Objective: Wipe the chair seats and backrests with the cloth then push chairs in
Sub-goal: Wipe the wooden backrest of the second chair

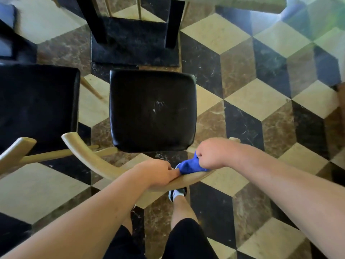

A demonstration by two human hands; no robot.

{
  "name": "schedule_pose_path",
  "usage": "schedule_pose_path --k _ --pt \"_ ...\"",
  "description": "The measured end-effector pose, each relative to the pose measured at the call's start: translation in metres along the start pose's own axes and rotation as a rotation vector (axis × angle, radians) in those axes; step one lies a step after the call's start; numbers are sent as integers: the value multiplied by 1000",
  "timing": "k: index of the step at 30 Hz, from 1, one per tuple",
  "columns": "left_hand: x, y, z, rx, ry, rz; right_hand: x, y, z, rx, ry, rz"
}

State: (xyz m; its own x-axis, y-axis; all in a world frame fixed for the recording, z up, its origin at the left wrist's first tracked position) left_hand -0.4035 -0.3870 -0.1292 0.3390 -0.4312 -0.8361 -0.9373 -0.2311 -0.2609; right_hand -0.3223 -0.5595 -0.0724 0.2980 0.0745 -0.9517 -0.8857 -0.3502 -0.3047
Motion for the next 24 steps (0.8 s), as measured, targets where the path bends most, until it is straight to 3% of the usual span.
schedule_pose_path --k 4,8,18,24 --pt "5 -2 -19 -30 -17 119 33 -8 -17 -39 64 -15" --pt "5 -6 -17 -90 -37 168 80 6 -18 -53 68 74" --pt "19 6 -3 -62 29 134 213 25 -3 -277 100 134" --pt "30 16 1 -66 15 90 249 29 3 -347 79 170"
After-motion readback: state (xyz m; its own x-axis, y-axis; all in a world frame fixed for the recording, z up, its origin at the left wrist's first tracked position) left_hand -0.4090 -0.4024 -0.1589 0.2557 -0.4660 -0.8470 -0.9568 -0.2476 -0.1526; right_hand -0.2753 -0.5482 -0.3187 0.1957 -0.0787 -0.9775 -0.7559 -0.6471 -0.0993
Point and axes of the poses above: each hand's wrist, its own x-axis towards the middle knuckle, its own y-axis out of the palm, z = x × y, the point moved 2 cm from there along x, towards the middle knuckle, and after that the axes turned 8 degrees about y, right-handed, at the moved point
